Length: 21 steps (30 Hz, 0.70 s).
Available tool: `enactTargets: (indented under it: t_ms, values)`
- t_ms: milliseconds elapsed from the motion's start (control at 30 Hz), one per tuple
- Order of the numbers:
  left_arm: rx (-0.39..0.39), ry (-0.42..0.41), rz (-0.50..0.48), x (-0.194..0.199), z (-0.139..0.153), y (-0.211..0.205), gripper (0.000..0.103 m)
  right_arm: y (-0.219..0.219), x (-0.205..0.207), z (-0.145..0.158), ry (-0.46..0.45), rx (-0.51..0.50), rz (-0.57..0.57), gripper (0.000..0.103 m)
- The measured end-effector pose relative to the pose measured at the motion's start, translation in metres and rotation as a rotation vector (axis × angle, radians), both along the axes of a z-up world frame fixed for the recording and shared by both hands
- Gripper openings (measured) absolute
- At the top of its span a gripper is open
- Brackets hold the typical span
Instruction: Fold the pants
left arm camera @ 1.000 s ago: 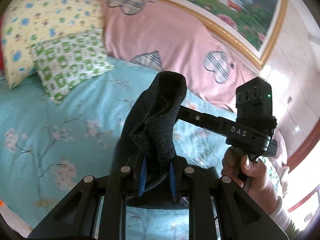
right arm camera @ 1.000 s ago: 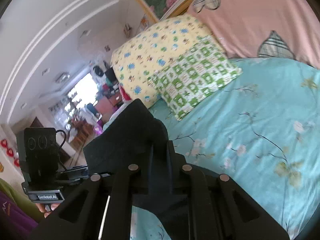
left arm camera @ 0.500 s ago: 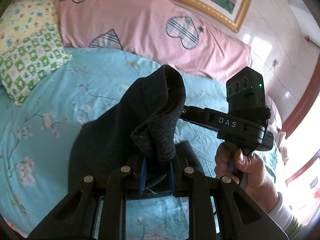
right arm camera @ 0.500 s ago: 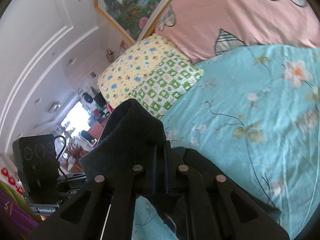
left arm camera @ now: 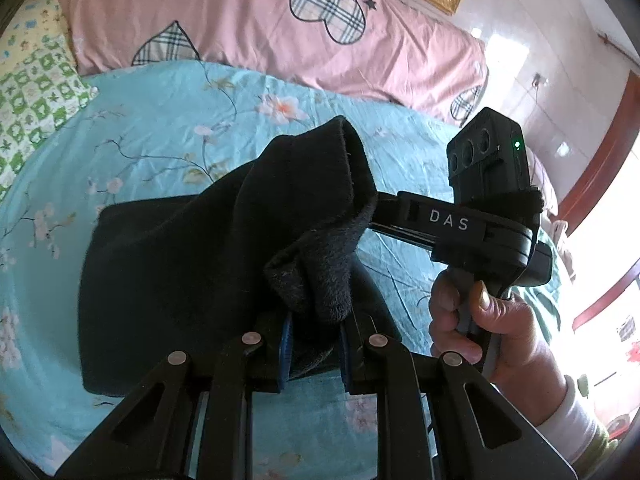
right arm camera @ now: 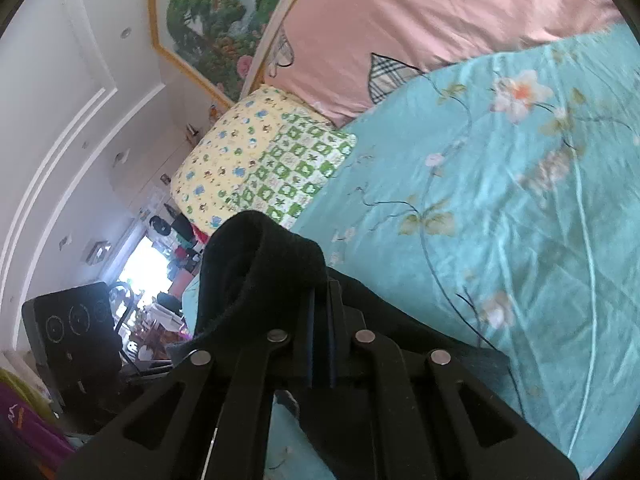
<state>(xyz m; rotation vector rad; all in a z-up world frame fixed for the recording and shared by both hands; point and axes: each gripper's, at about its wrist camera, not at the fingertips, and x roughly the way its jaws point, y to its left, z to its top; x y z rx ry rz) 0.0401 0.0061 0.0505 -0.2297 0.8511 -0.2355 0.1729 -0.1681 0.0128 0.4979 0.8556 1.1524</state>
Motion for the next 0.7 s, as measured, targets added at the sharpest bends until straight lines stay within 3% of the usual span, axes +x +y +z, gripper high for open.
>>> enactTargets:
  t_ms: [67,400,600,700]
  values:
    - [0.011,0.014,0.002,0.005,-0.007,-0.004,0.018,-0.006,0.002,-0.007,0.014,-0.003,-0.012,0.000]
    - [0.037,0.030,-0.022,0.014,-0.025,-0.013,0.019,-0.026,0.003,-0.018,0.027,-0.034,-0.069,0.001]
    - [0.013,0.021,-0.050,0.010,-0.025,-0.013,0.029,-0.042,-0.004,-0.016,0.048,-0.090,-0.177,0.001]
    - [-0.030,0.027,-0.075,0.006,-0.025,-0.009,0.047,-0.050,-0.009,-0.011,0.042,-0.104,-0.218,0.002]
